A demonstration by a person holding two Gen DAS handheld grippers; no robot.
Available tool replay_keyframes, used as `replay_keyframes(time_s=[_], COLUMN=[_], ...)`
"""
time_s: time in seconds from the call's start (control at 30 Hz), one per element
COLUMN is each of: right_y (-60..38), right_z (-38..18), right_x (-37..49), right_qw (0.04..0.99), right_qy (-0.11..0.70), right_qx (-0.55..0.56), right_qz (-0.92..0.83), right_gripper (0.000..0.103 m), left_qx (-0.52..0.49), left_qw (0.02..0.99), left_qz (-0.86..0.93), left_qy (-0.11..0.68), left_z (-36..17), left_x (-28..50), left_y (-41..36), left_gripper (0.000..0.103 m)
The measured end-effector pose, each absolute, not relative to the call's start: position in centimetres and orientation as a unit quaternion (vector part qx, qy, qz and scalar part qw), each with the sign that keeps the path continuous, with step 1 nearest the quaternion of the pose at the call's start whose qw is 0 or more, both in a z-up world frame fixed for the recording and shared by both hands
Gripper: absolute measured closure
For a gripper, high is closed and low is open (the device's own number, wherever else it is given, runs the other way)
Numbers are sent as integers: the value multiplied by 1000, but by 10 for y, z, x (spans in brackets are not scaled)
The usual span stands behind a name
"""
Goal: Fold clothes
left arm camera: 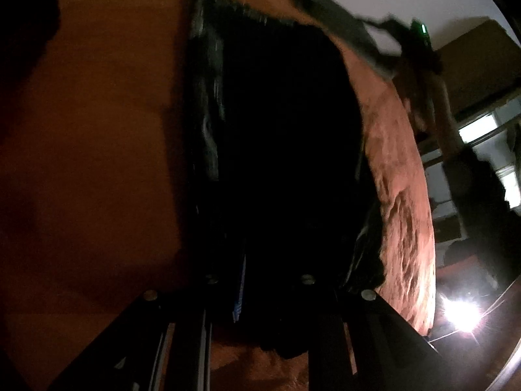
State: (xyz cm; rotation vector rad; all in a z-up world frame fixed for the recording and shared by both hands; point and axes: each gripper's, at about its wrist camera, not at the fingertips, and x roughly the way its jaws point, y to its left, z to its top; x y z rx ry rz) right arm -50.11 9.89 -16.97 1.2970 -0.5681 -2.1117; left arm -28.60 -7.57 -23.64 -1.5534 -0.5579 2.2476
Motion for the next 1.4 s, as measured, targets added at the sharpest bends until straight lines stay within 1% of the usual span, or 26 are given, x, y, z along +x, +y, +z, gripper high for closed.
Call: replay_keyframes(time_s=[0.03, 0.07, 0.1, 0.13, 0.17, 0.2, 0.23, 0.3, 0.37, 0.4, 0.47, 0.6, 0.63, 0.7, 0.73, 0.77, 0.83, 0.97, 1.03, 1.07, 1.13, 1.23, 1.27, 1.3, 1.4], right_y=[94, 89, 83, 78, 78, 79, 81, 83, 86, 85, 80, 49, 38, 24, 21, 27, 47, 65, 61, 56, 33, 6, 8, 12, 27], right_z=[-173, -187, -203, -220, -233, -241, -240, -227, -198, -184, -164, -178, -188, -213, -227, -234, -229, -206, -189, -183, -184, -224, -229, -231, -212], right_x=[-482, -470, -459, -449, -444, -443, -441, -438, -422, -411, -386, -320, -302, -271, -259, -250, -237, -207, -192, -188, -183, -182, -183, -183, -187], right_qw=[302, 294, 283, 272, 258, 253, 256, 269, 291, 302, 324, 369, 371, 353, 333, 323, 324, 341, 374, 388, 408, 367, 364, 365, 396], right_qy=[-207, -191, -174, -156, -149, -155, -162, -170, -170, -166, -154, -127, -98, -34, -5, -9, -61, -77, -76, -69, -28, 53, 40, 19, -27], right_qx=[494, 504, 514, 524, 528, 526, 521, 519, 498, 486, 476, 509, 517, 535, 544, 545, 548, 533, 505, 495, 490, 544, 547, 545, 547], right_qz=[-789, -789, -791, -792, -795, -797, -798, -793, -799, -803, -803, -768, -765, -767, -770, -774, -769, -770, -774, -774, -770, -753, -753, -755, -737], right_gripper=[42, 48, 56, 59, 66, 67, 67, 56, 52, 47, 46, 46, 47, 65, 69, 71, 71, 72, 72, 72, 72, 71, 71, 72, 72], left_qx=[-544, -540, -541, -544, -547, -550, -552, -548, -543, -542, -540, -542, -544, -547, -548, -550, -553, -558, -550, -544, -531, -558, -578, -583, -578], left_qw=[173, 168, 163, 158, 153, 148, 143, 145, 157, 165, 182, 184, 181, 175, 173, 170, 164, 152, 176, 192, 226, 201, 181, 176, 187], left_qz=[798, 802, 802, 801, 799, 797, 794, 798, 802, 803, 803, 806, 806, 808, 809, 809, 811, 812, 812, 811, 811, 804, 796, 793, 792], left_qy=[-195, -193, -193, -194, -198, -204, -209, -207, -190, -184, -175, -153, -146, -132, -125, -118, -104, -76, -89, -99, -96, -33, -11, -13, -54], left_z=[-233, -231, -232, -235, -238, -241, -244, -243, -238, -236, -232, -233, -235, -238, -240, -241, -244, -250, -240, -234, -226, -248, -264, -272, -262], left_x=[-291, -297, -302, -305, -307, -308, -308, -305, -305, -307, -311, -307, -305, -299, -297, -294, -289, -279, -276, -274, -272, -269, -268, -266, -261], left_y=[-77, -77, -77, -78, -77, -75, -73, -70, -58, -53, -43, -32, -30, -28, -26, -25, -22, -17, -11, -8, 6, 25, 26, 23, 3], left_gripper=[85, 84, 83, 82, 82, 82, 82, 82, 82, 81, 81, 80, 80, 80, 80, 80, 83, 82, 82, 82, 81, 81, 80, 79, 79])
